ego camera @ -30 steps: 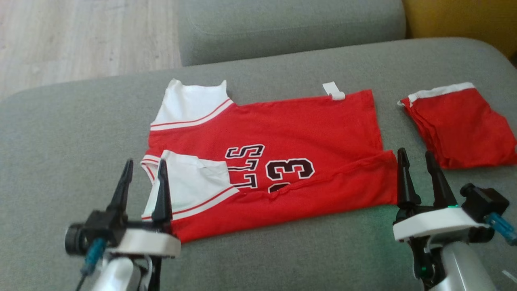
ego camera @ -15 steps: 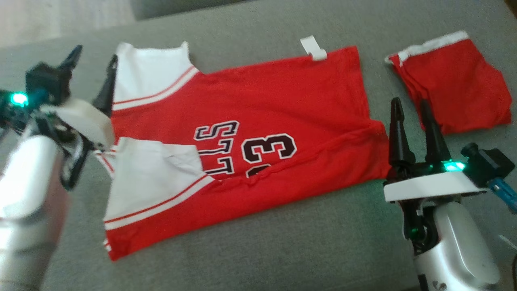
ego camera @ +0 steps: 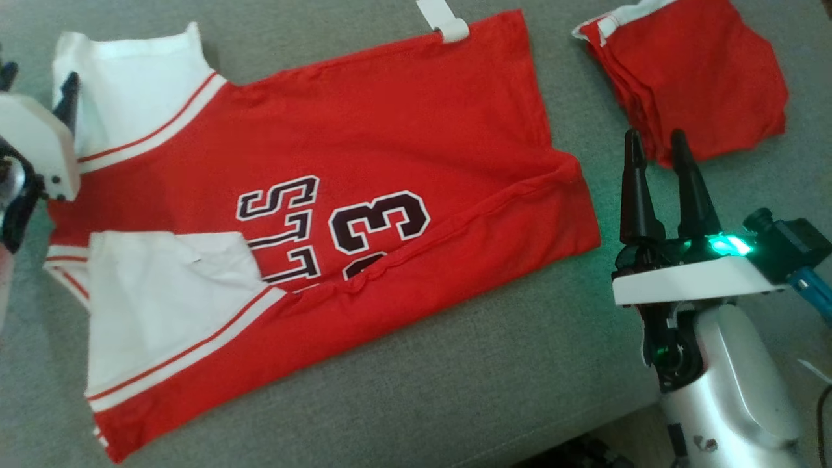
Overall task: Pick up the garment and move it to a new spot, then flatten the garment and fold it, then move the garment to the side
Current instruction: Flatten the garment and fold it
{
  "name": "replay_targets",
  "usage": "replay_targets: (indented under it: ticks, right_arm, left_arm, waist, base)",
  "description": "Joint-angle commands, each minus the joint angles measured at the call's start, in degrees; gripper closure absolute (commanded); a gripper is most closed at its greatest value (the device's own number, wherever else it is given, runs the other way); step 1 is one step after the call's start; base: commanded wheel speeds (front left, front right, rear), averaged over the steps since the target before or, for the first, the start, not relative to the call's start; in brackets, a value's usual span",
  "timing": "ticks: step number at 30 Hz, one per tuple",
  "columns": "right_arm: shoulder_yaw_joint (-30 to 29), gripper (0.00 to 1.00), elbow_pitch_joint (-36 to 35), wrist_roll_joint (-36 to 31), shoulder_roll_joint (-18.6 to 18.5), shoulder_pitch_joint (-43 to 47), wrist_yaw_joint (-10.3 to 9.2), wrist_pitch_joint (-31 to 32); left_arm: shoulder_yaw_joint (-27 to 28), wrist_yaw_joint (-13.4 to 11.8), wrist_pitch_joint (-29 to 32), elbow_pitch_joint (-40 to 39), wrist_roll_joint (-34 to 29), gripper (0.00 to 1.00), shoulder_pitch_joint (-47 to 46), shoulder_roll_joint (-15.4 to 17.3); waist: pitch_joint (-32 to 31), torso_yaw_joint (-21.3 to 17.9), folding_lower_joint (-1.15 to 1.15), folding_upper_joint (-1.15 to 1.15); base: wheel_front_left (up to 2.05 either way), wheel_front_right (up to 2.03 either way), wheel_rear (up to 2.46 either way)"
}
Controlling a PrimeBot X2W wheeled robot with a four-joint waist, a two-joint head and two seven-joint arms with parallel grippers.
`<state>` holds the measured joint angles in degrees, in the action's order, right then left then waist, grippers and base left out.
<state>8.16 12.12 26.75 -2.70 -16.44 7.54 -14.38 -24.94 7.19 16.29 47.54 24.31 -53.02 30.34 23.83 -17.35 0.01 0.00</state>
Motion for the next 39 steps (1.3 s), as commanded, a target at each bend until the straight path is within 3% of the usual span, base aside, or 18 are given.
replay_targets:
  ticks: [1,14,15,16,17,26,31,39]
  right_arm:
    - [1.0,0.00,-2.2,0.4,-0.2,-0.4,-0.05,-0.6]
    - [0.5,0.00,-3.7,0.6,-0.2,-0.5,-0.05,-0.6]
    - [0.3,0.00,-3.8,0.6,-0.2,-0.4,-0.05,-0.6]
    - [0.2,0.00,-3.9,0.6,-0.2,-0.3,-0.05,-0.6]
    - [0.0,0.00,-3.9,0.5,-0.2,-0.2,-0.05,-0.6]
    - [-2.2,0.00,-3.5,-2.6,-0.2,-0.6,-0.05,-0.6]
    - [-4.4,0.00,-2.1,-7.4,-0.2,-1.7,-0.05,0.3]
    - [-6.9,0.00,-0.8,-15.8,-0.9,-6.9,-0.05,11.4]
  left_arm:
    - [1.6,0.3,-0.4,-0.6,0.6,0.00,-3.2,3.2]
    - [-1.6,0.3,2.7,6.5,6.6,0.00,-8.2,3.4]
    - [-2.2,0.3,3.6,6.7,7.2,0.07,-8.3,3.4]
    - [-2.8,0.3,4.3,6.8,7.9,0.59,-8.3,3.4]
    - [-3.5,0.3,4.6,6.5,8.5,1.00,-8.2,3.4]
    - [-7.6,0.3,-1.4,3.5,11.8,1.00,-7.4,2.6]
    - [-9.1,0.3,-11.3,0.2,11.4,1.00,-6.5,0.9]
    - [-11.2,-1.4,-18.6,-9.0,9.5,1.00,-1.6,-1.8]
  waist:
    - [0.9,-0.8,-0.01,0.00]
    - [3.5,-2.2,-0.01,0.00]
    - [3.6,-2.2,-0.01,0.00]
    - [3.6,-2.2,-0.01,0.00]
    - [3.5,-2.0,-0.01,0.00]
    - [1.2,1.2,-0.01,0.00]
    - [-1.8,5.4,-0.01,0.00]
    - [-4.6,12.0,-0.01,0.00]
  base:
    - [0.00,0.00,0.00]
    - [0.00,0.00,0.00]
    - [0.00,0.00,0.00]
    - [0.00,0.00,0.00]
    - [0.00,0.00,0.00]
    - [0.00,0.00,0.00]
    - [0.00,0.00,0.00]
    - [0.00,0.00,0.00]
